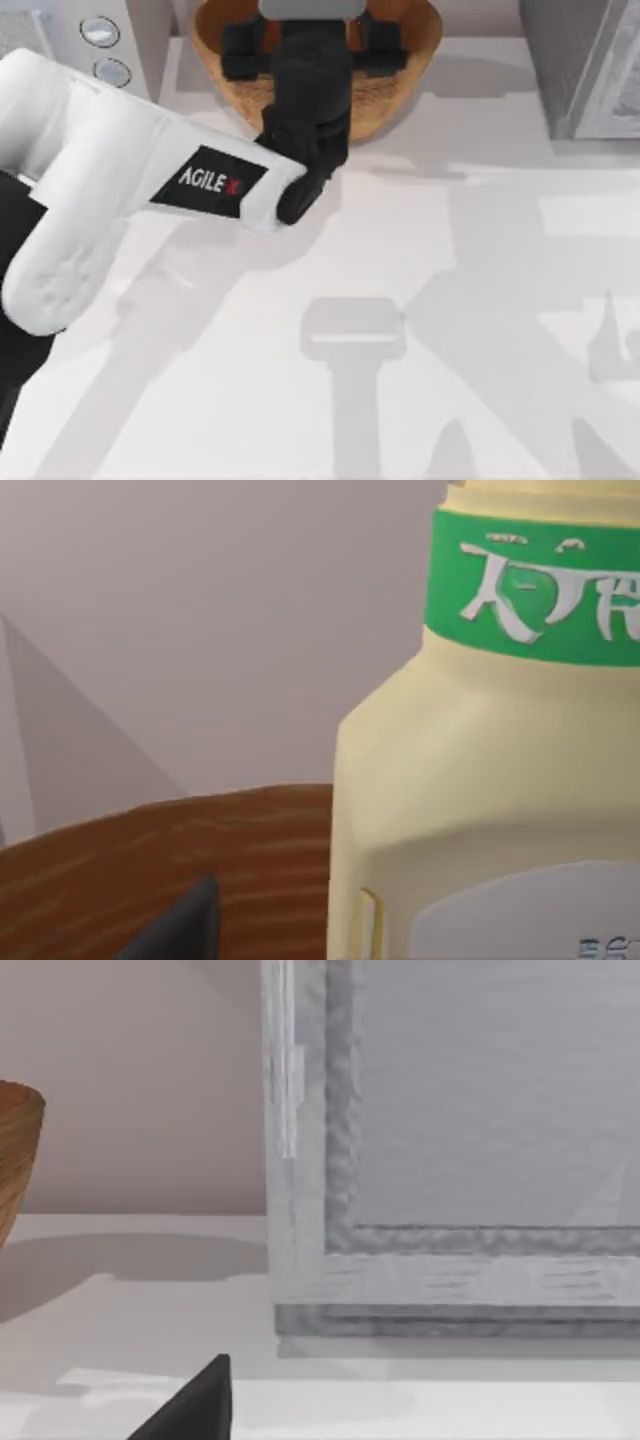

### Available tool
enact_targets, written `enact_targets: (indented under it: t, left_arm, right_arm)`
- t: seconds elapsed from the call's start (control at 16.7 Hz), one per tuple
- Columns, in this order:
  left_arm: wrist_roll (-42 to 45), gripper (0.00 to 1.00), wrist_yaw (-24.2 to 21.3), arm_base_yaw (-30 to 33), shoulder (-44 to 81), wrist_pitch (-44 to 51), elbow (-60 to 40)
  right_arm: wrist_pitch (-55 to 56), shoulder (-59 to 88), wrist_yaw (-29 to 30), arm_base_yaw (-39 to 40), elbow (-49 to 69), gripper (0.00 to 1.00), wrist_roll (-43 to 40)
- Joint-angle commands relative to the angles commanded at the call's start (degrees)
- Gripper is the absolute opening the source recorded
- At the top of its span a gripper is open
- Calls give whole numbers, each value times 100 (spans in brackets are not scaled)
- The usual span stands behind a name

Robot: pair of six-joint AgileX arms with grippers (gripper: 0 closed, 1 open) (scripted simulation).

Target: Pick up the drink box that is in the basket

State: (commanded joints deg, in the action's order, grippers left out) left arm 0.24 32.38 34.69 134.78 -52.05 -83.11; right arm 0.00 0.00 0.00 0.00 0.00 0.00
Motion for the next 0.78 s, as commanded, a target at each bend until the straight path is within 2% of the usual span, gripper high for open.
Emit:
enact_targets:
  t: [0.48, 0.78]
  left_arm:
    - [-8, 100, -249, -234, 725, 627, -1302]
    - [-10, 100, -281, -265, 804, 706, -1459]
  right_arm:
    - [0, 0, 0, 0, 0, 100, 0]
    - [0, 0, 0, 0, 0, 100, 0]
